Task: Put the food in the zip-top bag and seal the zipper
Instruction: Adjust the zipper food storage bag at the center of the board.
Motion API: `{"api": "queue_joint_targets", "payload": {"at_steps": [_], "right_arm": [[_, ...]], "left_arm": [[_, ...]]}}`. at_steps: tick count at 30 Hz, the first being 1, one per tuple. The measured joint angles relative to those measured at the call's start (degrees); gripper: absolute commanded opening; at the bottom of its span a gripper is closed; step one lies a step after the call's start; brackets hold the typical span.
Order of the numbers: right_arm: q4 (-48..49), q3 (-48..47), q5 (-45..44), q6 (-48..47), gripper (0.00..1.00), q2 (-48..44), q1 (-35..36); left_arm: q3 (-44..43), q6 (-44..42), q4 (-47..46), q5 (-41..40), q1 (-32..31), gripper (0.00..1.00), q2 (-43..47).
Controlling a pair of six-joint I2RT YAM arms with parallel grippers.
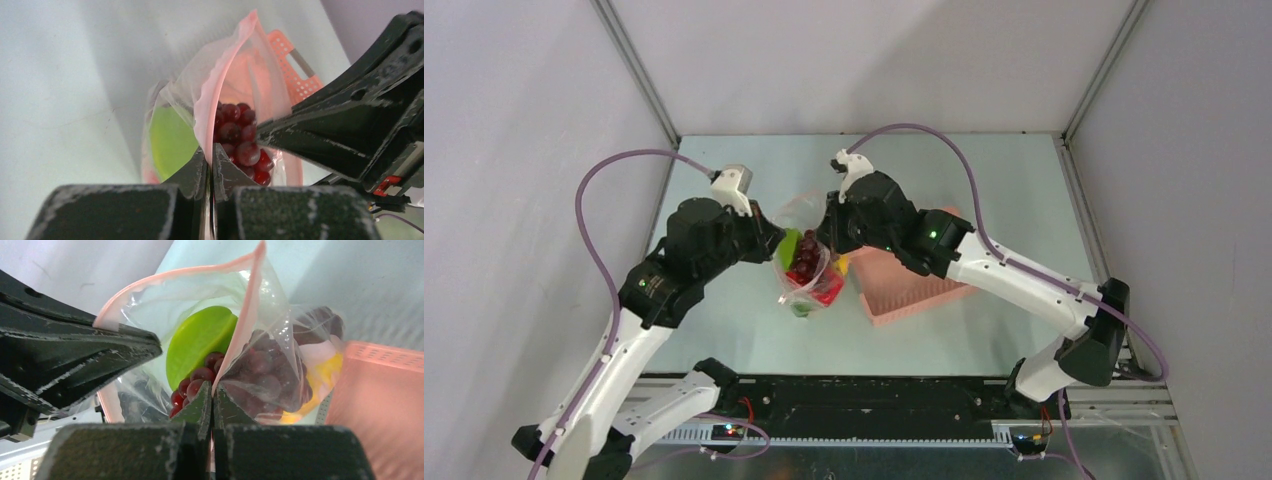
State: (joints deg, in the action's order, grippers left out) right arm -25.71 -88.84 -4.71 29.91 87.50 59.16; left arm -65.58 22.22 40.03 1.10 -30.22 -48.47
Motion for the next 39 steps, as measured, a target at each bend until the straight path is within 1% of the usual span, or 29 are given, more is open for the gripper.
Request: {"api": "queue_joint_targets", "payload": {"at_steps": [1, 5, 8, 11, 15, 17, 19, 21, 22, 23, 24, 25, 26, 27, 28, 29, 33, 35, 39], "right_arm": [[-0.24, -0.11, -0.33, -0.2, 0.0, 0.11, -0.04], [-1.33, 0.81, -2.97, -0.63, 0.0, -1.25, -0.44], [-1.4, 2.1, -2.84, -1.4, 0.0, -4.22, -0.46], [-0.98, 0.83, 0.74, -2.91, 0.0, -4.46, -0.2], [-0.81, -3.21, 4.44, -3.85, 0.0, -0.52, 0.28], [-0.61, -4.02, 5.6, -3.89, 0.0, 1.11, 0.28], [-0.63, -4.24, 6.01, -3.89, 0.0, 2.34, 0.22], [-0.66, -4.24, 6.05, -3.67, 0.0, 2.8, -0.24], [-0.68, -4.24, 6.03, -3.28, 0.0, 2.84, -0.55], [-0.66, -4.17, 6.05, -2.62, 0.0, 2.82, -0.9], [-0.59, -4.09, 5.88, -1.84, 0.0, 2.71, -1.29], [-0.13, -3.52, 5.62, -0.9, 0.0, 2.45, -1.9], [0.39, -2.45, 5.38, 0.24, 0.0, 1.9, -2.62], [0.9, -1.01, 5.09, 1.25, 0.0, 1.18, -3.5], [1.09, 0.2, 4.85, 1.97, 0.0, 0.46, -4.17], [1.36, 2.03, 4.52, 3.02, 0.0, -0.59, -5.01], [0.76, 7.1, 2.47, 6.64, 0.0, -4.37, -7.21], [0.13, 7.63, 1.49, 7.91, 0.0, -5.16, -7.3], [0.31, 7.61, 0.59, 9.4, 0.0, -5.38, -7.26]], "left_arm": [[-0.15, 0.33, 0.79, -0.92, 0.0, 0.06, 0.09], [-1.18, 2.01, 4.79, -8.85, -0.02, 0.09, 1.07], [-1.95, 3.28, 5.62, -12.48, -0.02, 0.05, 1.99], [-2.97, 4.04, 5.64, -12.61, -0.02, 0.03, 1.11], [-4.13, 5.35, 4.07, -10.69, 0.0, 0.02, -2.89], [-4.13, 5.95, 2.99, -9.01, -0.02, 0.03, -4.87], [-4.09, 6.43, 1.66, -6.88, 0.0, 0.06, -7.28], [-4.0, 6.54, 0.7, -5.62, -0.02, 0.17, -8.04], [-3.89, 6.51, 0.26, -5.27, 0.0, 0.27, -8.04], [-3.85, 6.64, -0.42, -4.92, -0.02, 0.32, -7.87], [-3.63, 6.75, -1.22, -4.72, -0.02, 0.53, -7.61], [-3.37, 6.64, -1.88, -4.57, -0.02, 0.65, -7.23], [-2.75, 6.6, -2.75, -4.28, -0.02, 0.88, -6.69], [-2.01, 6.51, -3.41, -3.78, -0.02, 0.94, -5.95], [-1.07, 6.05, -3.85, -3.3, -0.02, 0.98, -5.07], [0.02, 5.99, -4.42, -2.64, -0.02, 0.99, -4.11], [8.63, 5.81, -7.37, -0.33, -0.02, 1.0, 3.85], [12.63, 5.79, -8.09, 0.46, -0.02, 1.0, 9.62], [17.25, 5.75, -11.15, 2.73, -0.02, 1.0, 19.71]]}}
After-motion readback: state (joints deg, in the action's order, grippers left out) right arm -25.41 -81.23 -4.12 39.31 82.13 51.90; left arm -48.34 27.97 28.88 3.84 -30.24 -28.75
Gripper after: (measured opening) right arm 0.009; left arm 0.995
